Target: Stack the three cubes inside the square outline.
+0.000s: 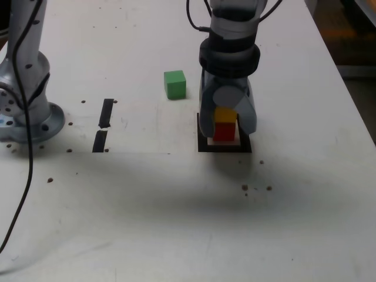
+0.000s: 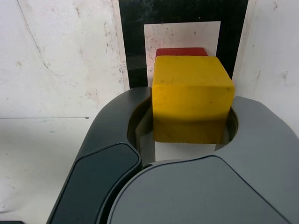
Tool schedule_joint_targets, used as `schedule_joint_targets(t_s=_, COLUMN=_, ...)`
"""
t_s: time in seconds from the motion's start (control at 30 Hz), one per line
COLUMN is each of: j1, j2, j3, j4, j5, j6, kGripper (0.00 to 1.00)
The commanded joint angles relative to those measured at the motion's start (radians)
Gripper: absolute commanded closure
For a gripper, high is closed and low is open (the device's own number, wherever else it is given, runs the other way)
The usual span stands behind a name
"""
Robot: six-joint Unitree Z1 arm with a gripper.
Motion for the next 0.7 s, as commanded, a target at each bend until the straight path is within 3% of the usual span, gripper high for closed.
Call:
schedule_joint_targets(t_s=0.0, j1=0.002, j2=-0.003, j3=0.004, j4=0.003, j5=-0.004, j6=0.0, kGripper=0.58)
schedule_joint_targets(t_s=0.3, j1=0.002, j2=-0.007, j3=0.005, j4=0.007, j5=-0.009, j6=0.001, kGripper=0.24)
schedule_joint_targets(t_s=0.67, j1=-0.004, j2=-0.04, j3=-0.004, j4=0.051, j5=0.011, j6=-0.001, kGripper=0.08)
